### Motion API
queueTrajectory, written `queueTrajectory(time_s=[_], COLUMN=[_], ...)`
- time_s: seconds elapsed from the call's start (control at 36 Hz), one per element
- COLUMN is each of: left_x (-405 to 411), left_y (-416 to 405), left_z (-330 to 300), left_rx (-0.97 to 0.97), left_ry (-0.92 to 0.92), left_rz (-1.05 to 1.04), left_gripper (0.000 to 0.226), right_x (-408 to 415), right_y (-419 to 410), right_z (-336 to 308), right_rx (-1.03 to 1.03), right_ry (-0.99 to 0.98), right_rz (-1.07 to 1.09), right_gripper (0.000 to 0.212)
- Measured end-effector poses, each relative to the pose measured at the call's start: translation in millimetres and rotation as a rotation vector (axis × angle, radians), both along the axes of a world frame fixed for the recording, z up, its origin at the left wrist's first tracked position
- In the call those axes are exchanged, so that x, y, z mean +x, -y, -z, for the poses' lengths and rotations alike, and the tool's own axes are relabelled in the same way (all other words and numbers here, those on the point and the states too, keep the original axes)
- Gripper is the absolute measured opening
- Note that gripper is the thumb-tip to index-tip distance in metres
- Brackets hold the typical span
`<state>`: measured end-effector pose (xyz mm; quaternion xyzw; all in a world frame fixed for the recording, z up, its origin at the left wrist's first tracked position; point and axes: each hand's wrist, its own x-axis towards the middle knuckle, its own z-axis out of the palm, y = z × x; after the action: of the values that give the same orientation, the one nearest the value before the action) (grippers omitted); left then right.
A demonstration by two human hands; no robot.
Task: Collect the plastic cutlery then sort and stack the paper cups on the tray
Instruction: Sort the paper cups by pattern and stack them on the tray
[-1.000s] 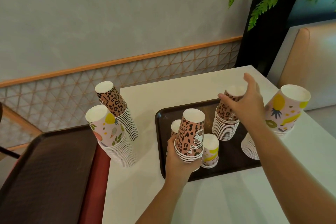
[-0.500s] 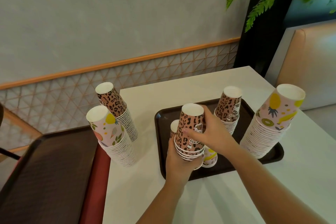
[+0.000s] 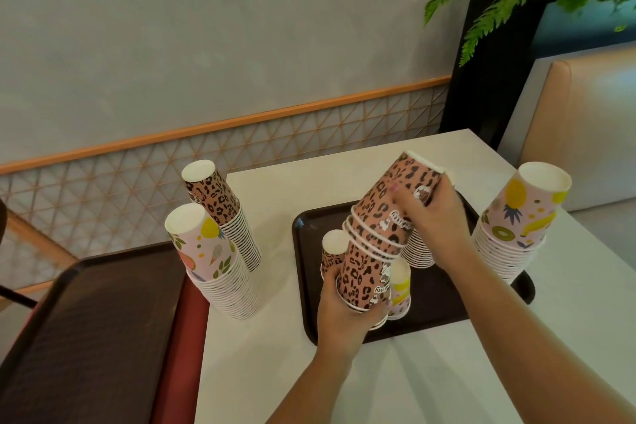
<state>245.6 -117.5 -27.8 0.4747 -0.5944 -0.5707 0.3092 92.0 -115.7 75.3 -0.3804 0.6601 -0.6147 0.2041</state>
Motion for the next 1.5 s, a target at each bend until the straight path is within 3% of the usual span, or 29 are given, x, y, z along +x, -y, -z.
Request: queueTrajectory(time_s=[0.17,0.31,0.39,0.58,0.94,1.08,1.19,1.28,1.36,1.44,1.5], left_x=[0.4,-0.8,-1.1,-2.5,-1.2,-1.7,-1.7,-1.4,-1.5,-2.0,-2.7], left_y=[0.1,1.0,2.7,7.7,10.4,8.8,8.8,9.3,8.9,8.7,8.2], left_z=[1.2,3.7,6.0,6.3,6.3,5.0,3.8,2.4,0.8,-2.4,-3.9], left_rx=[-0.017,-0.034,-0.033,-0.014,-0.018,-0.002,0.006,0.004,0.004,-0.002,-0.02], left_ry=[0.021,0.064,0.069,0.049,0.033,0.031,0.015,-0.011,-0.056,-0.08,-0.069], left_rz=[-0.01,-0.009,-0.011,-0.011,-0.023,-0.023,-0.019,-0.018,-0.023,-0.039,-0.043], left_gripper=[0.085,0.084,0.088,0.086,0.084,0.087,0.088,0.086,0.084,0.079,0.08], right_x=[-33.8,-55.0,-60.8,-55.6,-59.7,-59.0,-55.3,-35.3,-4.0,23.4,32.3], right_y=[4.5,11.6,18.8,29.2,31.1,29.6,27.7,17.2,1.2,-10.2,-13.0], right_z=[-24.8,-51.0,-49.6,-20.7,-10.7,10.6,18.3,8.5,7.8,21.8,33.0], right_rx=[-0.232,-0.322,-0.261,-0.114,-0.062,0.028,0.115,0.004,-0.014,0.12,0.203], right_ry=[0.159,-0.122,-0.253,-0.441,-0.452,-0.416,-0.399,-0.451,-0.421,-0.323,-0.305], right_rz=[0.226,0.483,0.488,0.427,0.466,0.403,0.356,0.352,0.118,-0.172,-0.257], right_gripper=[0.034,0.056,0.072,0.069,0.071,0.071,0.089,0.085,0.083,0.095,0.098])
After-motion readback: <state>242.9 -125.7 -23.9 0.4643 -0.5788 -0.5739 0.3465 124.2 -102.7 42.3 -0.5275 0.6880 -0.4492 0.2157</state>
